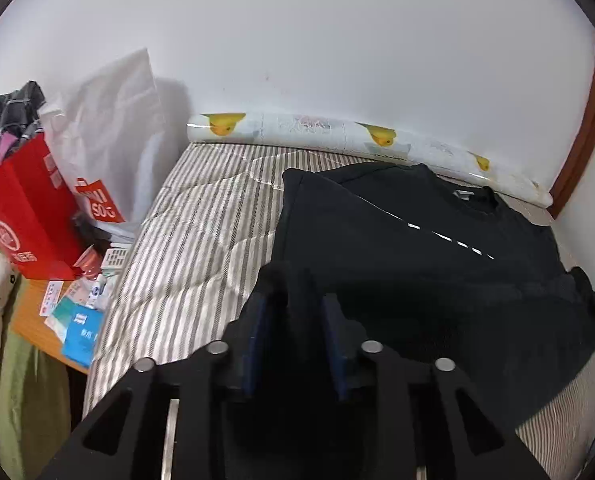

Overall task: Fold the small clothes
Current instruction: 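Lift the hem with both grippers and fold it over toward the collar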

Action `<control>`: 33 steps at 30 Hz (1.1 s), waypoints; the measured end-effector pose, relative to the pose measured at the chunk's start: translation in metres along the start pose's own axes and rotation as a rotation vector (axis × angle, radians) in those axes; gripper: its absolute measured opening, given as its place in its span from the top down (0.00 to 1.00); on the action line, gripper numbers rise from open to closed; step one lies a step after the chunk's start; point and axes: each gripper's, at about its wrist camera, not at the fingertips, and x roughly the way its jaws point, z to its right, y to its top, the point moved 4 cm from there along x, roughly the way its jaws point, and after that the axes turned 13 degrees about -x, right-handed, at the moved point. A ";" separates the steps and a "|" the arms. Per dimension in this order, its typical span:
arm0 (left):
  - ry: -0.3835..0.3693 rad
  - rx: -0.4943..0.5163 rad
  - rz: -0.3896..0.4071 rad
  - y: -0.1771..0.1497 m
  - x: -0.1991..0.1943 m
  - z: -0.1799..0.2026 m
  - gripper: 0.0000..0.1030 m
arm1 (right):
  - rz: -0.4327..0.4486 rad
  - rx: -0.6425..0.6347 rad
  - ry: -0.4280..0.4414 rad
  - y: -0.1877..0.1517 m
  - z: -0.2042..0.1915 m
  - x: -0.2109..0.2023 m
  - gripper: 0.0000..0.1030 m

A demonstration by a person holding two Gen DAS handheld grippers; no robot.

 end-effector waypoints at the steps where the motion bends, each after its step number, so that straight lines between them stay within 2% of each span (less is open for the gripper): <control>1: -0.010 -0.005 0.002 -0.004 -0.005 -0.001 0.64 | 0.009 -0.026 -0.039 -0.010 -0.004 -0.013 0.36; 6: -0.058 -0.009 -0.020 -0.034 -0.028 -0.007 0.62 | 0.014 -0.060 -0.087 -0.049 -0.014 -0.046 0.34; 15: -0.123 -0.089 -0.112 -0.093 -0.041 -0.033 0.57 | 0.009 0.055 0.017 -0.107 -0.012 -0.061 0.34; 18: -0.171 -0.146 -0.131 -0.101 -0.040 -0.043 0.42 | 0.022 0.093 0.051 -0.110 -0.011 -0.062 0.34; 22: -0.223 -0.235 -0.149 -0.103 -0.036 -0.051 0.42 | 0.020 0.146 0.113 -0.106 -0.011 -0.055 0.34; 28: -0.271 -0.285 -0.151 -0.095 -0.020 -0.049 0.42 | 0.005 0.199 0.146 -0.098 -0.012 -0.041 0.34; 33: -0.294 -0.343 -0.163 -0.086 -0.008 -0.046 0.43 | 0.009 0.299 0.169 -0.092 -0.001 -0.029 0.34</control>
